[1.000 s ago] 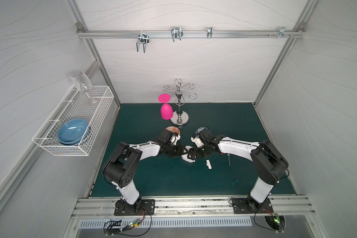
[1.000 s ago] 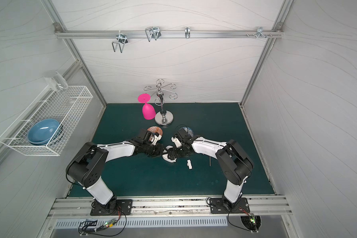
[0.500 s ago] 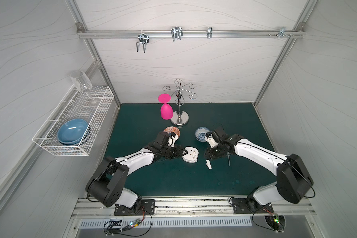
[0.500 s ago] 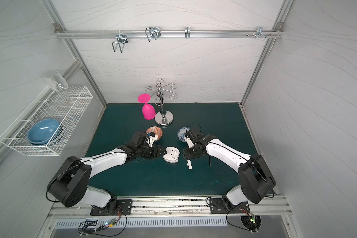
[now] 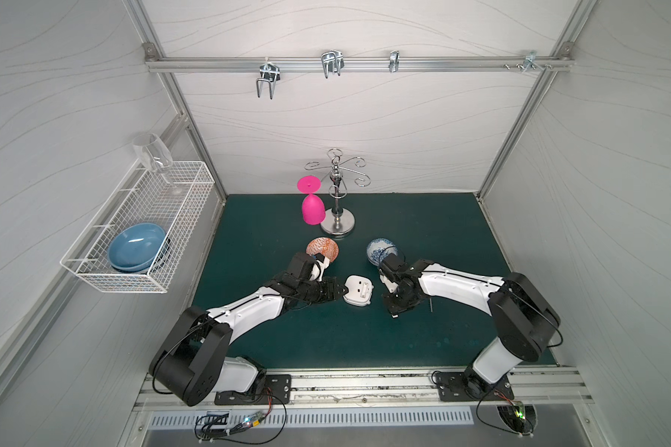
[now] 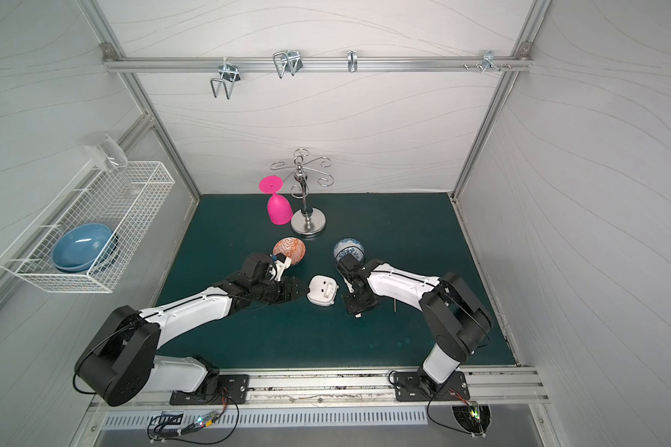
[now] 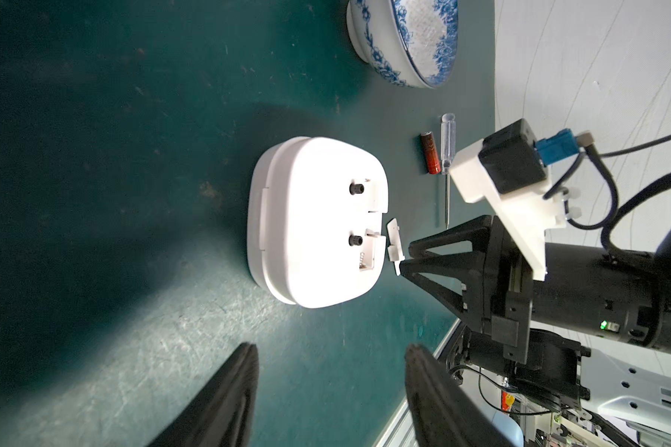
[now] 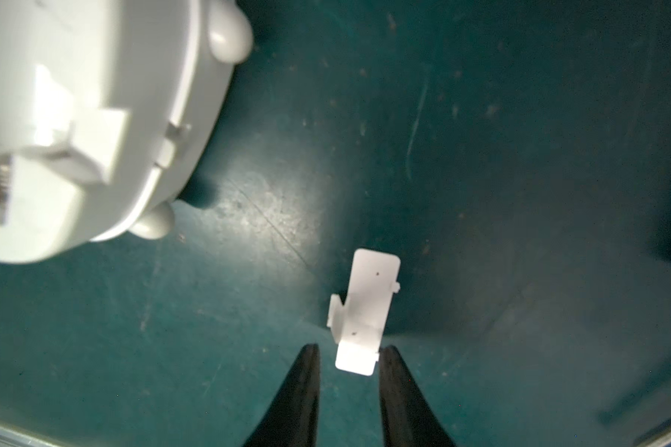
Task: Remove the battery from the alarm
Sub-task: Pick up the cover from the center of the board.
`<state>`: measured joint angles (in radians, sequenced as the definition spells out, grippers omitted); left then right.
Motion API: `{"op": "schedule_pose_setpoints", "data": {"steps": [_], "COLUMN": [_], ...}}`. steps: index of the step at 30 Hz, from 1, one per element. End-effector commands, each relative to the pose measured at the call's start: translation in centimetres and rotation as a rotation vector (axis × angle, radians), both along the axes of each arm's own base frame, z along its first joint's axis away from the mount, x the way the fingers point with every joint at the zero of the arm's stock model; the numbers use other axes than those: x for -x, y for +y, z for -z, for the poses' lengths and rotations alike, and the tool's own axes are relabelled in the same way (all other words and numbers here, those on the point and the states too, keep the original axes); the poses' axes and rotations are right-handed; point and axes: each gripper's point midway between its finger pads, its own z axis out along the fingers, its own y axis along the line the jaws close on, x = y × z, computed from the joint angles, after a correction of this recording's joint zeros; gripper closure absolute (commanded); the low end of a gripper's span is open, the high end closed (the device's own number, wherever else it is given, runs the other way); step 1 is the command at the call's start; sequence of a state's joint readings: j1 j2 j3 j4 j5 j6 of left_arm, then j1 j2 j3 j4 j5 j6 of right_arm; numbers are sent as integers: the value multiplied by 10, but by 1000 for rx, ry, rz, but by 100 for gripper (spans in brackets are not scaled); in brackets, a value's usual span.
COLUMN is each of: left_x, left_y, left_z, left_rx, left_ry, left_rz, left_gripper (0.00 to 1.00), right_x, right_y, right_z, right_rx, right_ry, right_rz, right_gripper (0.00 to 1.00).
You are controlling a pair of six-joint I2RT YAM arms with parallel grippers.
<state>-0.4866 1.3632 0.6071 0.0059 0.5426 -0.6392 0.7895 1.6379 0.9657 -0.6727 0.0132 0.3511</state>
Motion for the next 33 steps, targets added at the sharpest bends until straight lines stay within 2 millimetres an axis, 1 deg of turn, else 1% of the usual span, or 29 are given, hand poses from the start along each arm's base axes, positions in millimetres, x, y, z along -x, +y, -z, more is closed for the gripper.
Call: {"op": "schedule_pose_setpoints", "data": {"steps": [1,4,8,22,31,33], "left_x": [-5,-5,-6,-5,-5,-5], "left_y": [-2,-2,-3,-3,-3,-4], "left_z": [-9,-7,-6,-7,-10,-11], "left_rx": [13,11,14,18,23,25], "left_ry": [-38,-34,-30,-37,-50,-54], "left_rz": [-4,-4,-3,0,2,6], "left_gripper": [36,36,36,37,38,38], "right_x": [-2,-2,-3,-3,-5,-5], "right_y": [3,6,8,8,8,9], "right_z": [-1,-2,0,8,13,12], "right_rx": [18,15,18,25,39,35], "right_ry": [-5,-9,-4,-2,1,1], "right_rz": [3,1,0,10,11,12], "right_gripper": [73,75,81,86,84,87]}}
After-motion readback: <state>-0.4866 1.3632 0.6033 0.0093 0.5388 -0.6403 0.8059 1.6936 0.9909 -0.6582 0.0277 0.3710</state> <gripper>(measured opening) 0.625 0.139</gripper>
